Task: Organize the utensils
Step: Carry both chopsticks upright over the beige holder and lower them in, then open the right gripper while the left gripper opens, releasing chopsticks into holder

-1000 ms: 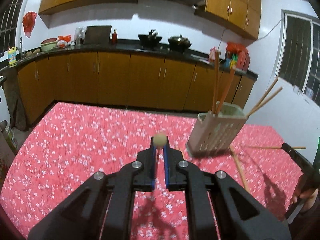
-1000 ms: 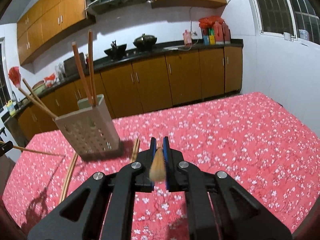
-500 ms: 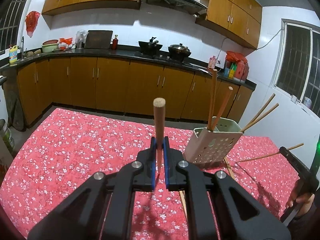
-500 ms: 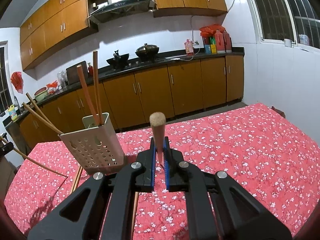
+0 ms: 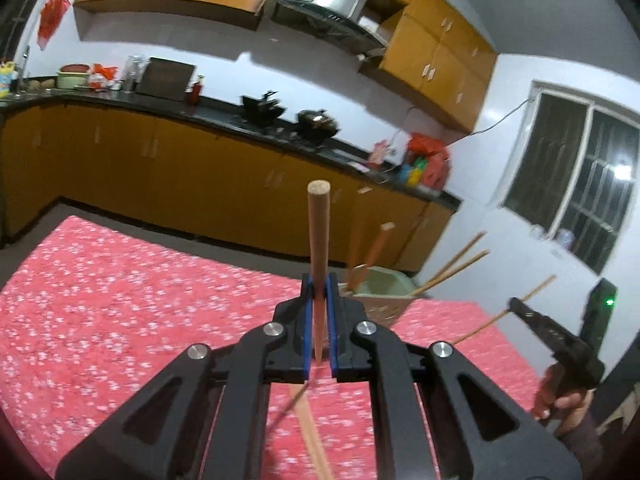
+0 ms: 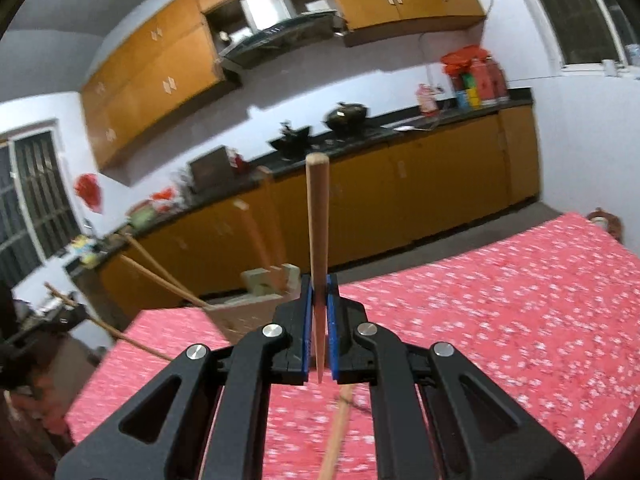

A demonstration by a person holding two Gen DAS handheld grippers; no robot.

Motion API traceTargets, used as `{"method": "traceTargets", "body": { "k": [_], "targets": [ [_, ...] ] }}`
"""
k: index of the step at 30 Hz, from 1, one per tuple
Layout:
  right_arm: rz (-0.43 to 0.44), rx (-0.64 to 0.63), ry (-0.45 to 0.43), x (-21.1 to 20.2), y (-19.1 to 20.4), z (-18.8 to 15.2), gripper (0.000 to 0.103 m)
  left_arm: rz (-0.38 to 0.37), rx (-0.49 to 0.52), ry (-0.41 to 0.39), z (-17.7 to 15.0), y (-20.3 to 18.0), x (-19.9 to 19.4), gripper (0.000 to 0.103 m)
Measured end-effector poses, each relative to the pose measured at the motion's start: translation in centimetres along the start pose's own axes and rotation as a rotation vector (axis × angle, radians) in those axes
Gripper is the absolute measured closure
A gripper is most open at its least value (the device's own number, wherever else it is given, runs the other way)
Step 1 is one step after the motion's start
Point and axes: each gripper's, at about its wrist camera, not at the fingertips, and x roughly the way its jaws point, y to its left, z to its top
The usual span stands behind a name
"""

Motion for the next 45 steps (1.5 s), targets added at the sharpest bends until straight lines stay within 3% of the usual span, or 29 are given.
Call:
{"method": "traceTargets", "body": {
  "k": [6, 11, 15, 21, 27, 33, 40, 42, 43, 44, 45],
  "targets": [
    [0.079, -0.025, -0.095, -1.4, 3.0, 2.1, 0.096, -0.092, 0.001, -0.094, 1.6, -2.7, -1.4, 0.095],
    [0.069, -0.104, -0.222, -1.6, 6.2, 4.2, 0.096, -0.103, 0.027, -0.175, 3.2, -5.3, -1.2, 0.095],
    [0.039, -0.143, -0.297, -0.1, 8.0, 5.3, 0.096, -0.063, 0.06, -0.262, 4.3, -7.0, -0.4, 0.095],
    [-0.036, -0.202, -0.212, 5.0, 8.5, 3.8, 0.096, 0.015, 0.093, -0.271, 3.5, -7.7, 3.1, 0.095],
    [-0.074, -0.215, -0.114, 8.4, 8.0, 2.0, 0.096, 0.023, 0.111, -0.257, 2.0, -7.7, 5.5, 0.095],
    [-0.071, -0.208, -0.045, 9.9, 7.7, 1.0, 0.096, 0.032, 0.095, -0.209, 0.8, -6.7, 7.6, 0.095],
    [-0.072, -0.209, -0.014, 10.2, 7.9, 0.2, 0.094, 0.025, 0.092, -0.212, 0.3, -6.3, 7.7, 0.095],
    [-0.07, -0.207, -0.022, 9.9, 7.9, 0.3, 0.082, 0.017, 0.08, -0.213, 0.4, -6.1, 7.6, 0.095],
    [-0.072, -0.207, -0.036, 9.6, 8.0, 0.5, 0.066, 0.011, 0.074, -0.216, 0.4, -6.1, 7.5, 0.095],
    [-0.075, -0.211, -0.055, 9.2, 8.1, 0.6, 0.058, 0.009, 0.072, -0.217, 0.4, -6.1, 7.4, 0.095],
    [-0.076, -0.216, -0.066, 9.0, 8.3, 0.7, 0.058, 0.004, 0.069, -0.221, 0.5, -5.9, 7.3, 0.093]
  ]
}}
